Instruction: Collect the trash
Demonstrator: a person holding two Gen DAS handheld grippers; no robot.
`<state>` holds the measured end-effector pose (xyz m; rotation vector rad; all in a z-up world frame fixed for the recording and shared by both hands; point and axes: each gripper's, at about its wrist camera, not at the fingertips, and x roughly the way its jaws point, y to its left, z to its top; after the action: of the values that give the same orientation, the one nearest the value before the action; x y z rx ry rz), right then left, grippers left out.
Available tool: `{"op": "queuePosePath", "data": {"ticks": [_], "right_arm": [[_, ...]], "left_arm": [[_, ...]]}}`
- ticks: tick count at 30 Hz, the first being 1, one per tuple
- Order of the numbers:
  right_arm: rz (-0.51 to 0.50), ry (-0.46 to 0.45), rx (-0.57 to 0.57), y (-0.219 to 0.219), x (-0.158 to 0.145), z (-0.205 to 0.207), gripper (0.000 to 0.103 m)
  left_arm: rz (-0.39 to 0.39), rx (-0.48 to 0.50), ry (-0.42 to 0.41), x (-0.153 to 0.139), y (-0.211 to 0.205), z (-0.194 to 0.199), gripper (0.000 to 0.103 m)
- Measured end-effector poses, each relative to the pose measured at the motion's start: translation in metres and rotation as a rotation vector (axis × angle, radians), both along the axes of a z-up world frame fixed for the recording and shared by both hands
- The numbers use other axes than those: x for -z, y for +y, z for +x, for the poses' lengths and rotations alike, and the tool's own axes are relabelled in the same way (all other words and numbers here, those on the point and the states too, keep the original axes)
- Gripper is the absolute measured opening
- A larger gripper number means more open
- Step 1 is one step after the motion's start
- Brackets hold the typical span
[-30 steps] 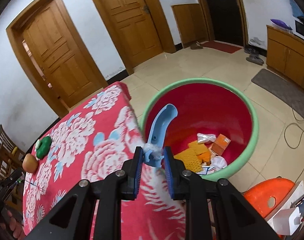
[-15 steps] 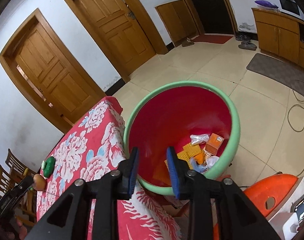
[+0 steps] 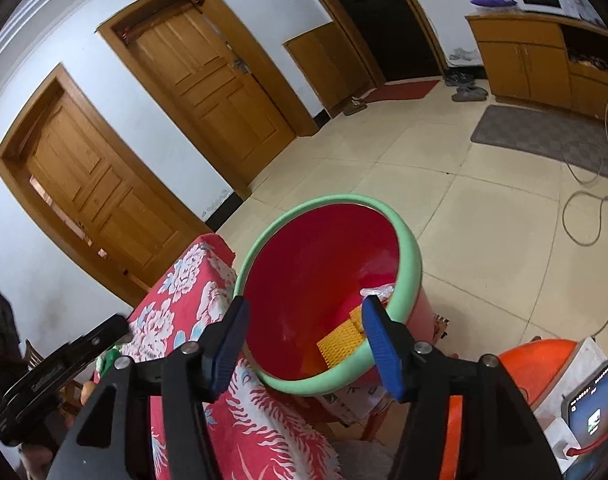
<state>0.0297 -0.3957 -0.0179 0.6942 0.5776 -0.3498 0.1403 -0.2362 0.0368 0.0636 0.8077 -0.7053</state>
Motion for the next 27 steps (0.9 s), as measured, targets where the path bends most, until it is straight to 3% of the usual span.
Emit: {"op": "queuePosePath", "data": {"ticks": [7,8,10,14,27], "right_arm": [[0.028,-0.003,0.04,-0.014,0.007,-0.008,0.064],[0.033,-0.004,0.046,-0.015,0.008,-0.009,0.065],[0.036,-0.004,0.052,-0.015,0.01,-0.011,0.066],[0.038,-0.001,0.051,-0.017,0.011,-0.013,0.066],[0.005,0.005,-0.069,0.019,-0.002,-0.008,0.074]], "left_arm": [[0.021,0.052,0.003,0.014,-0.047,0.009,0.044],[0.023,0.056,0.002,0.016,-0.051,0.009,0.046],[0.028,0.05,0.004,0.018,-0.056,0.009,0.064],[0.032,0.027,-0.007,0.02,-0.053,0.006,0.069],[0.013,-0.152,-0.019,0.005,0.031,-0.013,0.069]]}}
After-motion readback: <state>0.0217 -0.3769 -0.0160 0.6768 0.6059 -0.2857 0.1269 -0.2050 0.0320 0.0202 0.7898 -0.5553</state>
